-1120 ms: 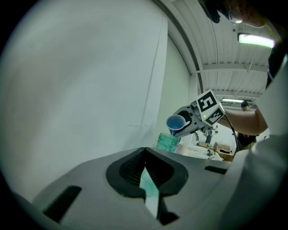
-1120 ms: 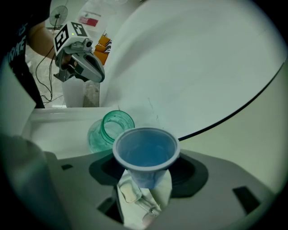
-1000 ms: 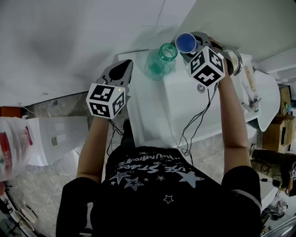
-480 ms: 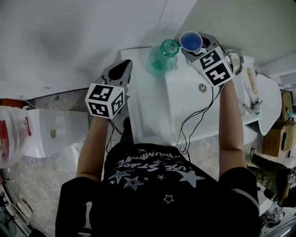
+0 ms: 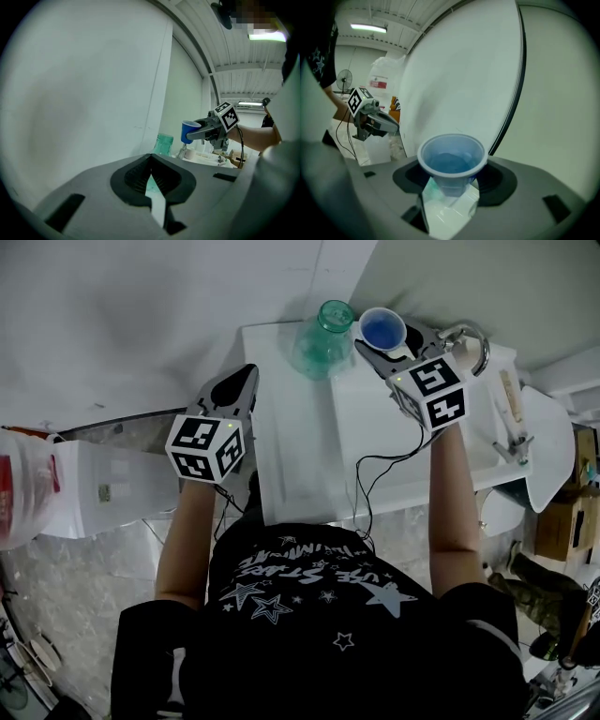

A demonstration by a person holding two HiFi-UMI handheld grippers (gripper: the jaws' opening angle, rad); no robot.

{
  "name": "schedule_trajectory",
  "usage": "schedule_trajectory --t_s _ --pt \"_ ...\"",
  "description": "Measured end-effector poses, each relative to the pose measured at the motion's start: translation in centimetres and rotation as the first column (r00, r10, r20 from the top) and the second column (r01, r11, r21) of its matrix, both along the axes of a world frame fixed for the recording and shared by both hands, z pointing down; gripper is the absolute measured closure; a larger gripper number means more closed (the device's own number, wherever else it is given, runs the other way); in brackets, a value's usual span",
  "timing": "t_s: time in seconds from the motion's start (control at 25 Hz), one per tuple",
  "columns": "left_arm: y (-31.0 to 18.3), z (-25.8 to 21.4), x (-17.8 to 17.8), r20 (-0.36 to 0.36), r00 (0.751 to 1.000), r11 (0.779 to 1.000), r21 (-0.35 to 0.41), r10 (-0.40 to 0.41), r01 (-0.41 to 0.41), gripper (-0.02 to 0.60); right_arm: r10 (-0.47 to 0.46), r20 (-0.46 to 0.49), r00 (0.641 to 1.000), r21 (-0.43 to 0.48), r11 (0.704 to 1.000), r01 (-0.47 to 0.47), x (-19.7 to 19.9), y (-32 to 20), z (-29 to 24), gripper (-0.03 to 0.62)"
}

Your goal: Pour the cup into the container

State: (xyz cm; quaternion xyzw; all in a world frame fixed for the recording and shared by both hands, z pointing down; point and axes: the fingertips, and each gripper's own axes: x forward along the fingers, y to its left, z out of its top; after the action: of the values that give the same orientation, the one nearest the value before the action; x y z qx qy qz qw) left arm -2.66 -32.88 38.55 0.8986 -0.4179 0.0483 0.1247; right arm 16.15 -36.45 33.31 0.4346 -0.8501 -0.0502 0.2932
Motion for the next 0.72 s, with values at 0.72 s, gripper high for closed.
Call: schedule_trajectory --t_s 0.72 --pt "8.2 3.9 -2.4 0.021 0.996 0.994 -0.06 -0.086 0.087 0.572 -0.194 0.198 0.961 -0.063 0.976 0.21 -7.6 10.4 7.0 0.31"
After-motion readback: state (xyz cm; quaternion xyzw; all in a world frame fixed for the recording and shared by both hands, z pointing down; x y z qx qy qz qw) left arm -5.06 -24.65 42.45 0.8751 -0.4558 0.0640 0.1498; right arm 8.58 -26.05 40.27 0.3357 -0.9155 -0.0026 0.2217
